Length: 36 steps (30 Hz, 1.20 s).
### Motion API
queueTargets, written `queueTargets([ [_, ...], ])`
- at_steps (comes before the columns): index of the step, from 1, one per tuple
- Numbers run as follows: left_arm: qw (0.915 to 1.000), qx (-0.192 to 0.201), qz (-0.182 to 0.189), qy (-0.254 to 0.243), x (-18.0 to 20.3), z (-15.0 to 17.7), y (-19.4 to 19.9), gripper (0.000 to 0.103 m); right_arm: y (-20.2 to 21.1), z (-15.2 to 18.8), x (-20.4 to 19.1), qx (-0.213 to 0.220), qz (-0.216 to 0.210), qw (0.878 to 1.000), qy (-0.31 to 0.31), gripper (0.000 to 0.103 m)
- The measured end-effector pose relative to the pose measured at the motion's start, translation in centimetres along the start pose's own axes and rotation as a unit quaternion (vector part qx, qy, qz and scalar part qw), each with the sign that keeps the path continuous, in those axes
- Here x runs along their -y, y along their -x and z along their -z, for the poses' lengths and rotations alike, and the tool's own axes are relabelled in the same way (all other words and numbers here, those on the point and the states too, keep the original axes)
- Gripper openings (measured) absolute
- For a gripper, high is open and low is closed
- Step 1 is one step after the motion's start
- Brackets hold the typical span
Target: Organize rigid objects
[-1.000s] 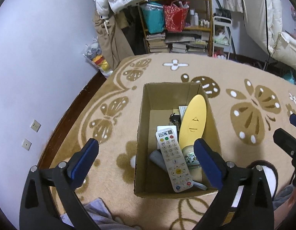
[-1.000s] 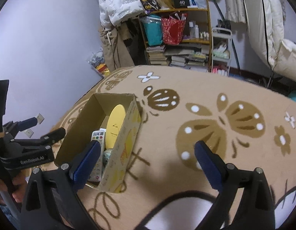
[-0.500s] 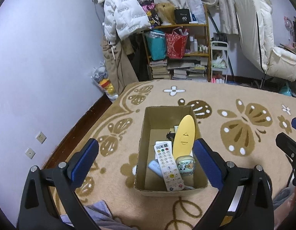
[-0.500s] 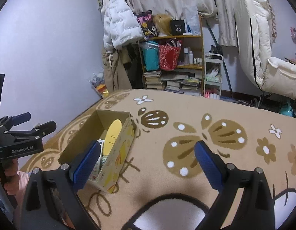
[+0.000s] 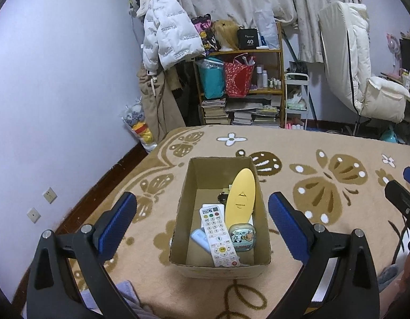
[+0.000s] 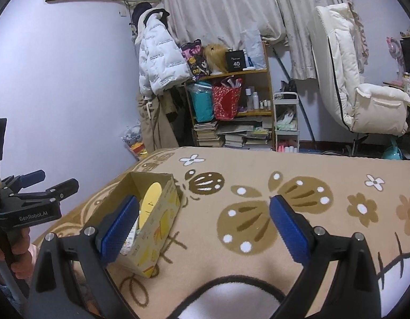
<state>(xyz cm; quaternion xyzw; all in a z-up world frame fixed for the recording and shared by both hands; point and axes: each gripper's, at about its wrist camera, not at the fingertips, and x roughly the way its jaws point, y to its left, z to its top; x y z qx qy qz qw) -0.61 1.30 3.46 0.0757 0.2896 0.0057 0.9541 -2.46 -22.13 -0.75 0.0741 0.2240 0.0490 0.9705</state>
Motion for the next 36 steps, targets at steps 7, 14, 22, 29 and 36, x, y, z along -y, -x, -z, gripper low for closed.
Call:
queueTargets([
  [7, 0.9999, -0.01, -0.003, -0.008, 0.2, 0.6, -1.4, 0.099, -1.2, 0.8, 0.8, -0.013, 0.002, 1.0, -0.019, 0.103],
  [14, 0.9998, -0.016, -0.005, -0.01, 0.3, 1.1, -2.2, 0.099, -2.4, 1.3, 1.1, -0.027, 0.004, 0.999, -0.026, 0.103],
  [22, 0.9997, -0.019, -0.016, 0.0, 0.0, 1.4, -3.2, 0.099, -3.0, 1.4, 1.1, -0.033, 0.005, 0.999, -0.027, 0.103],
  [29, 0.9995, -0.029, -0.01, 0.009, -0.3, 1.4, -3.9, 0.099, -3.5, 1.8, 1.5, -0.04, 0.006, 0.999, -0.03, 0.103],
  [36, 0.9995, -0.03, -0.005, 0.005, -0.1, 1.5, -4.1, 0.099, -3.5, 1.9, 1.5, -0.04, 0.006, 0.999, -0.029, 0.103],
])
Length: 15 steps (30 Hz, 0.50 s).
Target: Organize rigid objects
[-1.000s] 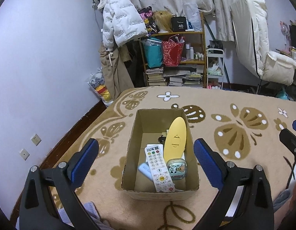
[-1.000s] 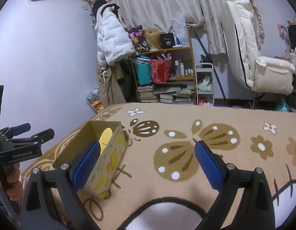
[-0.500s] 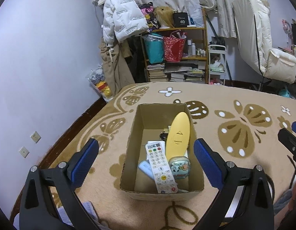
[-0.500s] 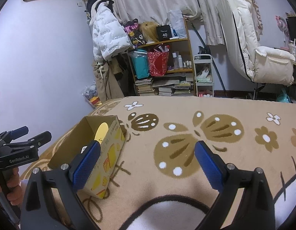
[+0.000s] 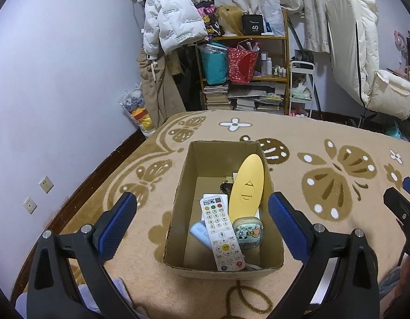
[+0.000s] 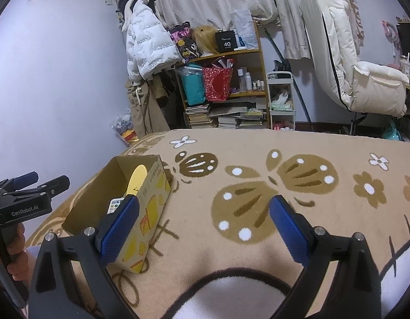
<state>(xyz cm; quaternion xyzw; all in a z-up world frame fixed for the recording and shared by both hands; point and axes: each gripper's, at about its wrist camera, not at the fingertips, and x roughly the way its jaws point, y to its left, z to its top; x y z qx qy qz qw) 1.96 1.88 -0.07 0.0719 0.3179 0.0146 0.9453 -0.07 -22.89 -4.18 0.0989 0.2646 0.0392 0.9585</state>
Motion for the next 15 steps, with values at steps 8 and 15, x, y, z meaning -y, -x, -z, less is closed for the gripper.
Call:
queueTargets([
  [8, 0.9999, -0.003, 0.004, -0.013, 0.75, 0.05, -0.1, 0.099, 0.04, 0.03, -0.03, 0.001, 0.002, 1.0, 0.003, 0.103],
  [15, 0.9998, -0.006, 0.005, -0.019, 1.02, 0.05, 0.0, 0.099, 0.07, 0.11, 0.34, -0.003, -0.001, 1.0, -0.005, 0.103],
])
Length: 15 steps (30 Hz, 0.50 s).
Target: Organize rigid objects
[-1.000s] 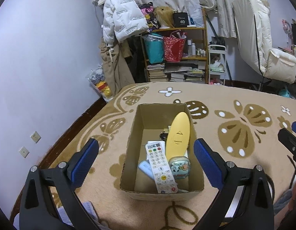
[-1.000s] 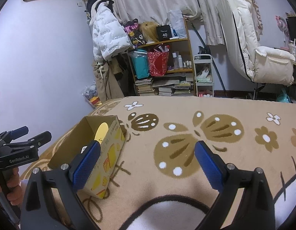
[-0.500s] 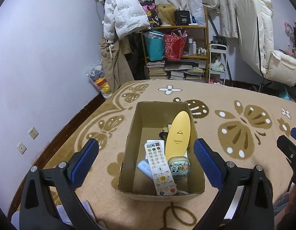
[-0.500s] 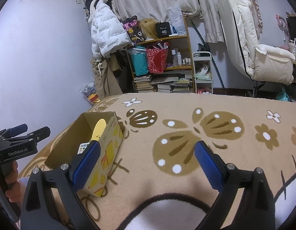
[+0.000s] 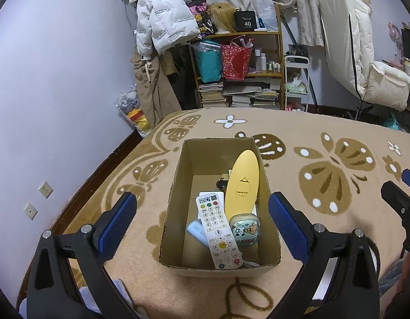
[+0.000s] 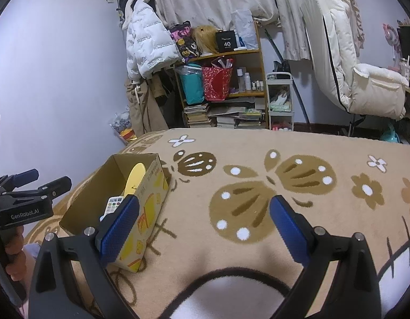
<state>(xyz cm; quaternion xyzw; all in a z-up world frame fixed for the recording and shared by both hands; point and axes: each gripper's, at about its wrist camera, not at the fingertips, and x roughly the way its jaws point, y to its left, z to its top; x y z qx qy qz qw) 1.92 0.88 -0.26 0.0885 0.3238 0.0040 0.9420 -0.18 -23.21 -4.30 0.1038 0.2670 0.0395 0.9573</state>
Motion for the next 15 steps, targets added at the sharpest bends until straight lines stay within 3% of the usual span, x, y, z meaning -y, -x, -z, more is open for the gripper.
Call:
queueTargets([
  [15, 0.9999, -0.01, -0.008, -0.005, 0.11, 0.01, -0.38, 0.099, 0.03, 0.13, 0.24, 0.0, 0.003, 1.0, 0.003, 0.103],
])
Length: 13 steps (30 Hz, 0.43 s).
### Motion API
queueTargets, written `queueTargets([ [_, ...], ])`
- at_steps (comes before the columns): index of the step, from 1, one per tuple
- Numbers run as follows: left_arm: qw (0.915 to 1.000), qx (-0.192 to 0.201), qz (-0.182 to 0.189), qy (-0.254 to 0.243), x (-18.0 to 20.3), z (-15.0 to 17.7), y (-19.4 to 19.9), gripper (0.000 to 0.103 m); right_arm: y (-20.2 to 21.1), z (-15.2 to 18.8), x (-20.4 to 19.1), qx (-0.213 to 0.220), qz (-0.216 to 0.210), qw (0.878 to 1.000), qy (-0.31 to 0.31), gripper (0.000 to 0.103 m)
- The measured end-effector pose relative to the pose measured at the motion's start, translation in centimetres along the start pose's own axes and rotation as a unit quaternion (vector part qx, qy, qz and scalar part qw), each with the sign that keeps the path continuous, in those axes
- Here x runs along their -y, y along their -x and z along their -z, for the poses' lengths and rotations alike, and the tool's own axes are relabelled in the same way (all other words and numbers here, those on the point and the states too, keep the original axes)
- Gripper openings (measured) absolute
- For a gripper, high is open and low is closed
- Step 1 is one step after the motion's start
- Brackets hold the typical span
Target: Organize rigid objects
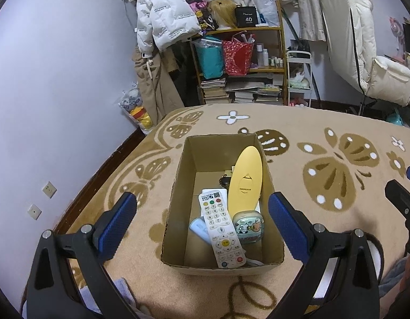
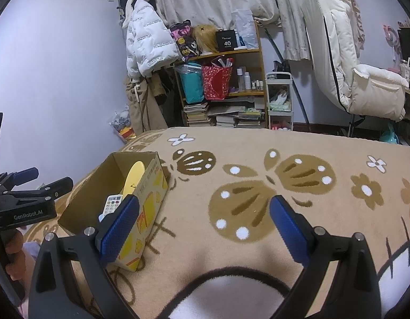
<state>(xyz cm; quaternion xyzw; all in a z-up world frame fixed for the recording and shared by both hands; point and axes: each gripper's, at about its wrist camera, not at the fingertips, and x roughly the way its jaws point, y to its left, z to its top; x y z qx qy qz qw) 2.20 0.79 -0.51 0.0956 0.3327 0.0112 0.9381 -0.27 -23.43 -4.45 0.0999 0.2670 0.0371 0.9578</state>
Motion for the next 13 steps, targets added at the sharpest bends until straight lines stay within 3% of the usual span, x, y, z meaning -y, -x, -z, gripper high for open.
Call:
queueTargets([
  [13, 1.0, 0.008, 0.001, -0.003, -0.1, -0.1, 0.6, 0.099, 0.0, 0.2, 0.8, -0.001, 0.004, 1.0, 0.003, 0.103],
])
